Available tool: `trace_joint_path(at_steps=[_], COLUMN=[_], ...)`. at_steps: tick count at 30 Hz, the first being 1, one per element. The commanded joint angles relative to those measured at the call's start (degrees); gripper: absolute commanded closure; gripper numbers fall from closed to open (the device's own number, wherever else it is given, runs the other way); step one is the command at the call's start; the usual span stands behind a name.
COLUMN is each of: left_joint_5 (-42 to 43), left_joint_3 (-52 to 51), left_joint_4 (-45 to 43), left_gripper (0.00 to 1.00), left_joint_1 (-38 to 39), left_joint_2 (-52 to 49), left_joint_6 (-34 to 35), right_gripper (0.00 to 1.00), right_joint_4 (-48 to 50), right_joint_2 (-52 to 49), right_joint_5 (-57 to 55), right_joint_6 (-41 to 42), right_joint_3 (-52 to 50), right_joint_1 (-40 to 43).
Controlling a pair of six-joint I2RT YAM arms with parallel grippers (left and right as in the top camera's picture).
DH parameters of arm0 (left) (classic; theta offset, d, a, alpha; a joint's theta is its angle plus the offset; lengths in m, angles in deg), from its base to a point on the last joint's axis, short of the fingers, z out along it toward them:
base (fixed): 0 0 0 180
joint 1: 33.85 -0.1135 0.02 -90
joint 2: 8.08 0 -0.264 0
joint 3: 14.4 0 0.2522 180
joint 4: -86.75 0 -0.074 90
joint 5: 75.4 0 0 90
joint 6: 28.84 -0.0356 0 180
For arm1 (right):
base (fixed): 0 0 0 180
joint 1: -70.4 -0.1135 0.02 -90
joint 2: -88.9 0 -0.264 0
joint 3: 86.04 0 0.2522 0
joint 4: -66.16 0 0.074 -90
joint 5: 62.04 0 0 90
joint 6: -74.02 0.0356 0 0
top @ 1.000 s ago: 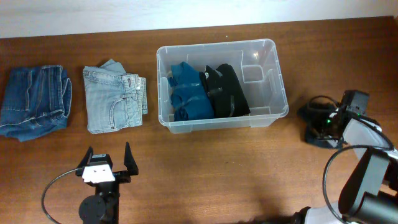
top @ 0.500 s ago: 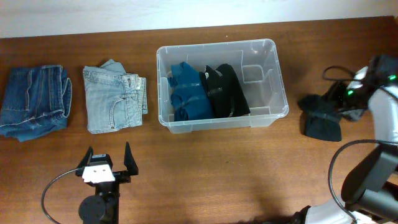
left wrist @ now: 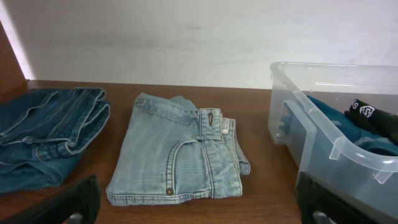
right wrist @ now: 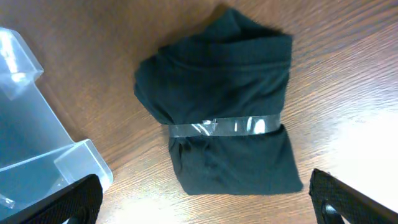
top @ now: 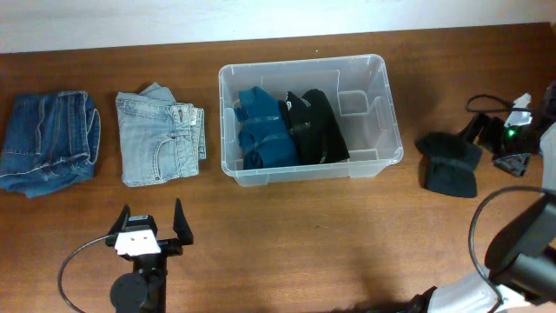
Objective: Pack container
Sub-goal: 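Grasp the small black folded garment with the right gripper and lift it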
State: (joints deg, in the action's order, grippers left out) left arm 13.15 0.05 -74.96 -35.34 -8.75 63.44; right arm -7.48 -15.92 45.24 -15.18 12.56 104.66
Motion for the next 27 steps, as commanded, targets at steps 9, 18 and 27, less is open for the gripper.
trace_joint_path(at_steps=[9, 18, 27], left_joint_5=[0.42, 0.42, 0.42], left_joint_3=[-0.17, -0.17, -0.17], left_joint_4=[0.24, 0.24, 0.22], left_gripper=[0.01, 0.01, 0.01], left_joint_1=[-0.33, -0.33, -0.33], left_joint_2=[0.31, 0.31, 0.31], left_joint_6=[-1.05, -1.05, -1.05], right_gripper=[0.01, 0.01, 0.02], right_joint_4=[1.6, 2.8, 6.82], right_joint_2=[-10.01, -10.05, -10.05], right_joint_5=[0.98, 3.28, 3.93], right_joint_6=[-5.31, -10.01, -9.99], right_joint_3=[-0.68, -2.1, -5.57], right_joint_1=[4.76, 2.45, 2.43])
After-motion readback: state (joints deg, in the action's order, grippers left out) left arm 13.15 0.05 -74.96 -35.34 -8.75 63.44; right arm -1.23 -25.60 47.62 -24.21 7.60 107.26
